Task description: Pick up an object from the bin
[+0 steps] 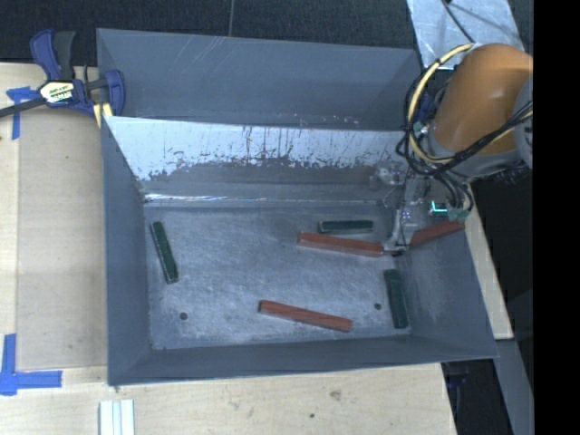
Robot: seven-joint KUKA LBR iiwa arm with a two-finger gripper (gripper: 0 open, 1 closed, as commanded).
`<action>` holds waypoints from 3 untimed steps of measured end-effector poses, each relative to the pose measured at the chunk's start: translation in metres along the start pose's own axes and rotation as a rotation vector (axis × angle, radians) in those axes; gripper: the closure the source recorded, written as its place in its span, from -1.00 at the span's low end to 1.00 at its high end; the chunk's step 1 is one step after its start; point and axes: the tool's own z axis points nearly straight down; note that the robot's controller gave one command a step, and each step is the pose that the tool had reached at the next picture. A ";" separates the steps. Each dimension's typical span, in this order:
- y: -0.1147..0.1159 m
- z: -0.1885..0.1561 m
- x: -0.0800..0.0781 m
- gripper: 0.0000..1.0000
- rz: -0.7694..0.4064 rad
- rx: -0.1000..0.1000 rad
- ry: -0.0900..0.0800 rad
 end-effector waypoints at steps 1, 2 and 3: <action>0.054 0.086 0.015 -1.00 0.015 -0.003 0.000; 0.051 0.081 0.012 1.00 0.017 0.000 -0.010; 0.044 -0.057 0.004 1.00 -0.110 0.002 -0.008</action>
Offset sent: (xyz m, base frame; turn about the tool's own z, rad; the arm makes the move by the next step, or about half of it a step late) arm -0.0135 0.0506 -0.0818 0.0188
